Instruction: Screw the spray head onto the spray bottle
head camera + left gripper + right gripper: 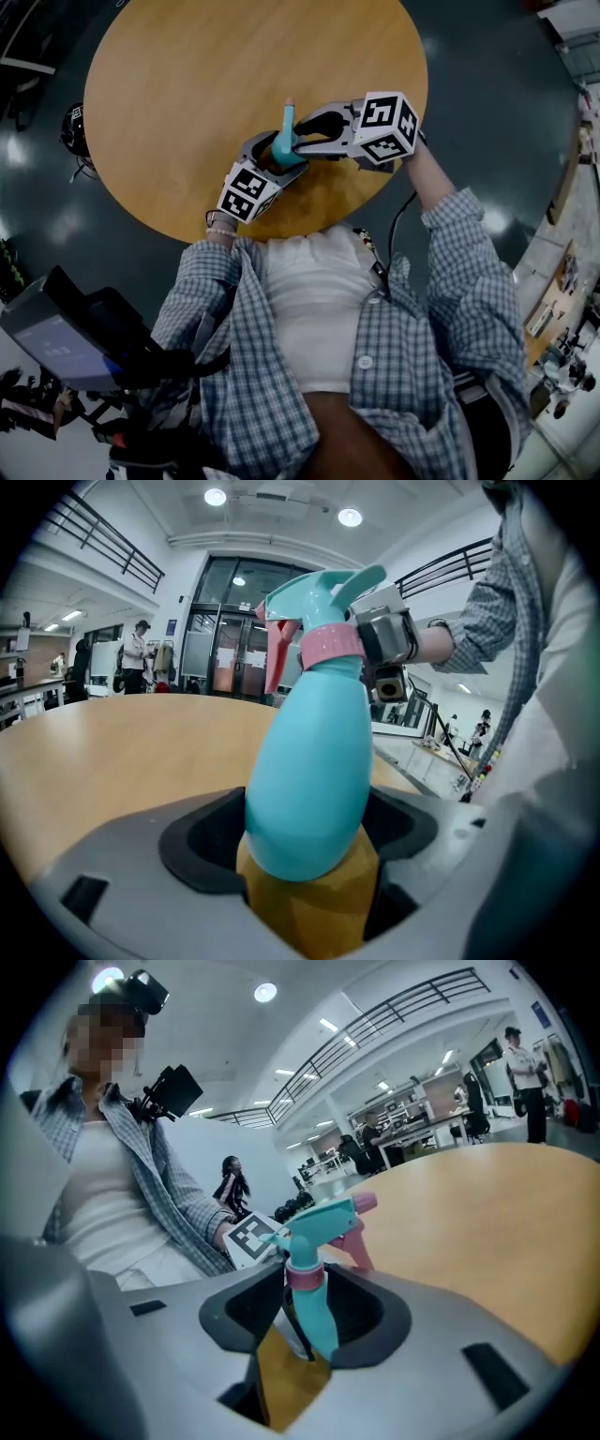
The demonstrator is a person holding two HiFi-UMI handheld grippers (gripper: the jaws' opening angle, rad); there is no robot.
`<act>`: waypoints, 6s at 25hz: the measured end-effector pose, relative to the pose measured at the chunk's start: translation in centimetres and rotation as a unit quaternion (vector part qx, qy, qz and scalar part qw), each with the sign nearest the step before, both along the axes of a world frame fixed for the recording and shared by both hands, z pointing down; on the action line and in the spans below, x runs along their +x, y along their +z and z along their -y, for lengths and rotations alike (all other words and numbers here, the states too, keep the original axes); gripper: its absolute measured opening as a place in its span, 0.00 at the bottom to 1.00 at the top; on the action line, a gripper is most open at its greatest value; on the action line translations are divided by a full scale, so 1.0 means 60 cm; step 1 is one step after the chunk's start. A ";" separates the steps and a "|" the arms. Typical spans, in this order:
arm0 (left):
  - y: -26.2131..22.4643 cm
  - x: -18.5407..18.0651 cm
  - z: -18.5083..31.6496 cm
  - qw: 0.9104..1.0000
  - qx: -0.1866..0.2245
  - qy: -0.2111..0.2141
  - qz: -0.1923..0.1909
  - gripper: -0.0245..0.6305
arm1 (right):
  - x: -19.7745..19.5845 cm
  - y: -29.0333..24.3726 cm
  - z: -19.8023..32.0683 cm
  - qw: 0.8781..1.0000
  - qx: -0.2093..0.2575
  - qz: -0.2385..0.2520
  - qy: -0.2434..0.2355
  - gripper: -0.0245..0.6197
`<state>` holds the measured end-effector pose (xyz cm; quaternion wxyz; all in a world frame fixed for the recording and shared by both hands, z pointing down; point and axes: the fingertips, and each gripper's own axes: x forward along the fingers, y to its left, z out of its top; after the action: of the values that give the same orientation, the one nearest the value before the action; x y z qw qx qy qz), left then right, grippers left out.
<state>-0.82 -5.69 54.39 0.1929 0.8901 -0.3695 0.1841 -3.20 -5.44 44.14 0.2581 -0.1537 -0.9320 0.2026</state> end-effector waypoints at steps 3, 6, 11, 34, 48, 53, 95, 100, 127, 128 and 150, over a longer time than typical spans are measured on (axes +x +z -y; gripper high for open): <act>-0.001 0.001 -0.001 1.000 0.000 0.002 0.000 0.62 | -0.008 -0.001 -0.002 1.000 -0.019 0.007 -0.013 0.24; -0.002 0.002 -0.001 1.000 0.001 0.004 0.000 0.62 | -0.008 -0.006 -0.004 1.000 -0.003 0.020 -0.025 0.22; -0.003 0.000 -0.005 1.000 0.001 0.003 -0.001 0.62 | -0.006 -0.014 -0.013 0.993 0.105 0.043 0.017 0.22; 0.007 -0.013 0.003 1.000 -0.002 -0.029 0.001 0.62 | -0.008 -0.004 -0.008 0.850 0.256 -0.022 0.459 0.22; -0.001 -0.004 0.004 1.000 -0.002 -0.018 -0.005 0.62 | 0.044 0.003 -0.022 0.940 0.216 -0.002 0.263 0.22; -0.001 -0.004 0.003 1.000 -0.002 -0.017 -0.005 0.62 | 0.045 -0.027 -0.018 0.963 0.216 0.031 0.158 0.22; -0.011 -0.003 -0.020 1.000 -0.002 -0.008 -0.014 0.62 | 0.002 -0.026 -0.041 0.944 0.254 0.104 0.182 0.22; -0.005 -0.007 -0.016 1.000 -0.005 -0.028 -0.013 0.62 | 0.003 -0.021 -0.037 0.896 0.297 0.073 0.321 0.22; 0.000 0.015 -0.013 1.000 -0.005 0.010 -0.009 0.62 | 0.037 -0.010 -0.022 0.984 0.140 0.051 0.101 0.22; 0.000 0.016 -0.014 1.000 -0.006 0.017 -0.009 0.62 | 0.034 -0.014 -0.020 0.988 0.129 0.051 0.074 0.22; -0.011 0.020 -0.037 0.999 -0.004 0.052 -0.008 0.62 | 0.016 -0.029 -0.054 0.982 0.173 0.071 -0.038 0.22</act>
<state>0.39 -3.47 53.76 0.1895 0.9087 -0.3209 0.1880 -2.25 -2.22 42.40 0.2210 -0.1556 -0.9626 0.0169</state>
